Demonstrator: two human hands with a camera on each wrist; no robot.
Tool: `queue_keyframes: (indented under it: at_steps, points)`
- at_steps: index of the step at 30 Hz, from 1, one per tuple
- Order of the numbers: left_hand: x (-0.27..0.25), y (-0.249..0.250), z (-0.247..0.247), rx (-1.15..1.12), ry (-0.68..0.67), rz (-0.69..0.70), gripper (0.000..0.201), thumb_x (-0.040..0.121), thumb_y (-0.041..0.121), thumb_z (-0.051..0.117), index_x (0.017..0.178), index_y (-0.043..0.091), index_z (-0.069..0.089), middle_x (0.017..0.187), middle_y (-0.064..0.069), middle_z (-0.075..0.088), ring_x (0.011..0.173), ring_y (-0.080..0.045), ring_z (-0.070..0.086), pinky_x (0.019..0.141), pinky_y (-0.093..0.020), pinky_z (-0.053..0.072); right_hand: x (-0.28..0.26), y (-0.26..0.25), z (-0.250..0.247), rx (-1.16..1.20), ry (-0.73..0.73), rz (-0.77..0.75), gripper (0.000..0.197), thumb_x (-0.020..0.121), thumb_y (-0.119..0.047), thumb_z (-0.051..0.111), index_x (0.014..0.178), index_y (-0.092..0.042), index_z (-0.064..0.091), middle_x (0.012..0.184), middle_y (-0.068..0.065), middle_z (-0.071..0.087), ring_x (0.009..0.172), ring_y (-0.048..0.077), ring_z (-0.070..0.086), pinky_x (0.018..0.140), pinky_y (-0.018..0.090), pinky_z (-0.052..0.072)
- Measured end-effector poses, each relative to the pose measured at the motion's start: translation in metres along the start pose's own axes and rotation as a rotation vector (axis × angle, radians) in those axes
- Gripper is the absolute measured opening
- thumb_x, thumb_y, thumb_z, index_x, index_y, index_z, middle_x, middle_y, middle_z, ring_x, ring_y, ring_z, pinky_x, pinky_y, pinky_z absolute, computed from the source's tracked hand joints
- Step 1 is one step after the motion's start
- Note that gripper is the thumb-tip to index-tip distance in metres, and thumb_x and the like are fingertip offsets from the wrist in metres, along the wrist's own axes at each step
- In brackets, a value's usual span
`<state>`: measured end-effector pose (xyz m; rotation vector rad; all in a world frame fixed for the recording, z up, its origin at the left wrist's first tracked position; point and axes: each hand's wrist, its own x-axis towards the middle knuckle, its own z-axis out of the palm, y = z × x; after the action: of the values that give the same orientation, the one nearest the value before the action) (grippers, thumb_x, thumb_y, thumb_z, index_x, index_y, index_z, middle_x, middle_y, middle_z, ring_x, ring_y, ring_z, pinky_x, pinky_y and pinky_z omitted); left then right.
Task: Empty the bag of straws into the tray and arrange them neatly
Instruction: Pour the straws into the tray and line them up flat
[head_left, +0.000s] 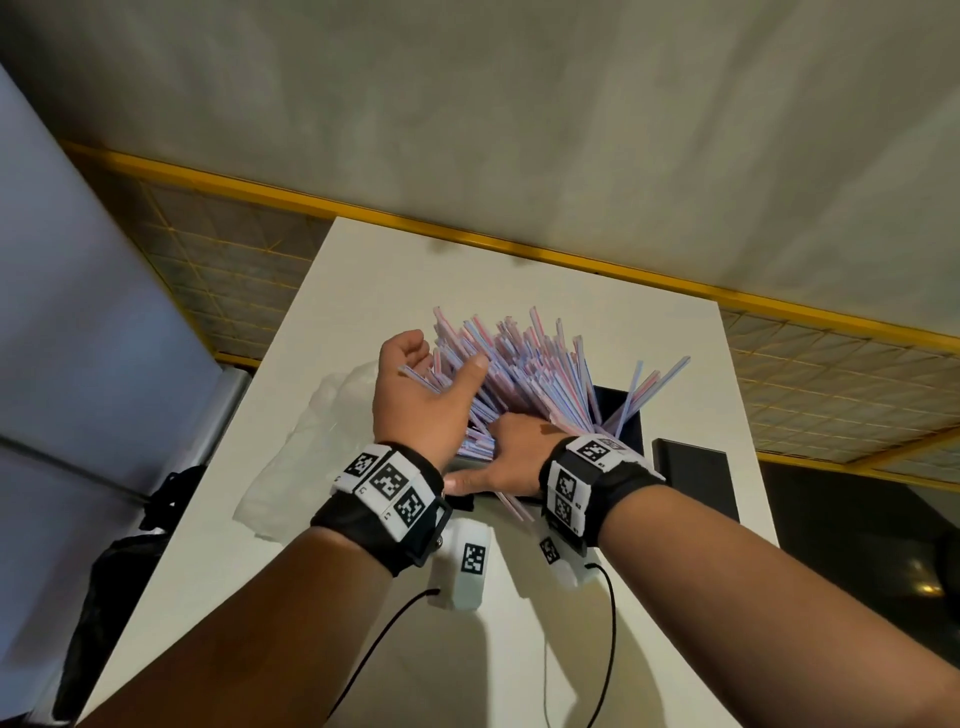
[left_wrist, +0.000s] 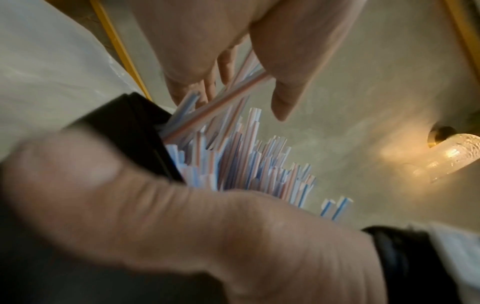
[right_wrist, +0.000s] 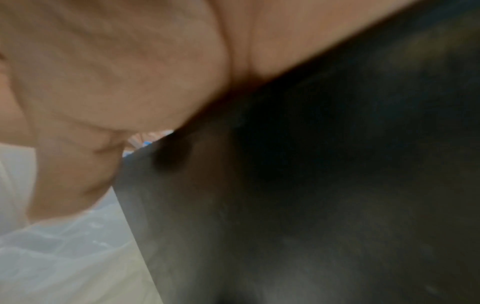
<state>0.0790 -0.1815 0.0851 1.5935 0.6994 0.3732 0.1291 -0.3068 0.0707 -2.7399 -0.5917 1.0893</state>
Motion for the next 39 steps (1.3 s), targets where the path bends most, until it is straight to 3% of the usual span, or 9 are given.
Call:
queue_keyframes:
  at_steps: [3,7,11,19,22,24,26,32,39]
  points:
    - [-0.001,-0.006,-0.006,0.197,-0.038,0.04,0.07,0.072,0.04,0.087,0.126,0.022,0.047,0.122,0.003,0.055,0.111,-0.016,0.056,0.095,-0.033,0.048,-0.002,-0.002,-0.004,-0.043,-0.067,0.107,0.069,0.062,-0.078,0.072,0.08,-0.013,0.058,0.07,0.004,0.054,0.058,0.021,0.051,0.056,0.029,0.041]
    - [-0.003,-0.008,-0.011,0.428,-0.089,0.0,0.045,0.074,0.046,0.082,0.097,0.019,0.054,0.085,0.001,0.065,0.082,-0.023,0.064,0.072,-0.029,0.047,0.0,0.0,-0.009,0.0,-0.171,0.159,0.104,0.068,-0.066,0.077,0.148,-0.011,0.042,0.146,0.01,0.051,0.128,0.028,0.054,0.101,0.039,0.048]
    - [-0.001,-0.008,-0.018,0.548,-0.176,0.038,0.043,0.087,0.037,0.072,0.057,0.017,0.048,0.048,0.005,0.049,0.053,-0.017,0.053,0.061,-0.029,0.04,0.0,-0.006,-0.013,0.0,-0.24,0.178,0.09,0.068,-0.061,0.08,0.138,-0.013,0.053,0.139,0.008,0.055,0.12,0.027,0.057,0.095,0.037,0.048]
    - [0.004,0.006,-0.028,0.339,-0.042,0.119,0.031,0.087,0.039,0.074,0.071,0.013,0.064,0.061,0.003,0.064,0.057,-0.012,0.061,0.061,-0.028,0.046,-0.012,-0.002,-0.021,0.099,-0.072,0.099,0.103,0.077,-0.052,0.081,0.155,-0.011,0.028,0.157,0.007,0.038,0.141,0.026,0.041,0.107,0.031,0.037]
    - [0.007,0.006,-0.029,0.229,-0.008,0.086,0.032,0.086,0.036,0.075,0.076,0.006,0.068,0.062,-0.005,0.069,0.051,-0.012,0.065,0.052,-0.021,0.05,-0.009,0.0,-0.017,0.051,-0.003,0.061,0.076,0.071,-0.063,0.08,0.123,-0.011,0.059,0.118,0.011,0.063,0.104,0.026,0.063,0.085,0.033,0.049]
    - [0.008,0.001,-0.027,0.273,-0.041,0.063,0.029,0.084,0.033,0.077,0.073,0.009,0.068,0.065,-0.004,0.07,0.06,-0.015,0.067,0.06,-0.027,0.054,-0.006,0.002,-0.013,-0.011,0.021,0.081,0.065,0.066,-0.075,0.075,0.073,-0.016,0.049,0.069,0.005,0.044,0.059,0.021,0.043,0.057,0.032,0.034]
    - [0.007,-0.006,-0.024,0.313,-0.084,0.031,0.025,0.083,0.032,0.079,0.072,0.015,0.064,0.067,0.003,0.067,0.066,-0.017,0.066,0.064,-0.028,0.05,-0.004,0.0,-0.01,-0.023,-0.026,0.127,0.071,0.061,-0.081,0.072,0.067,-0.017,0.042,0.064,0.002,0.04,0.053,0.019,0.038,0.053,0.03,0.032]
    - [0.008,-0.017,-0.02,-0.01,0.075,-0.124,0.052,0.079,0.048,0.08,0.112,0.021,0.051,0.091,0.007,0.057,0.084,-0.013,0.061,0.072,-0.026,0.045,0.004,-0.007,-0.011,0.048,-0.193,0.141,0.11,0.062,-0.071,0.078,0.147,-0.012,0.042,0.145,0.008,0.052,0.127,0.027,0.054,0.103,0.038,0.046]
    - [0.014,-0.012,-0.011,-0.122,0.067,-0.09,0.019,0.094,0.051,0.058,0.092,0.031,0.06,0.1,0.002,0.07,0.099,-0.02,0.067,0.089,-0.037,0.053,0.011,-0.011,-0.013,0.128,-0.224,0.119,0.112,0.074,-0.048,0.085,0.159,-0.016,0.02,0.163,0.003,0.029,0.146,0.025,0.034,0.111,0.034,0.034]
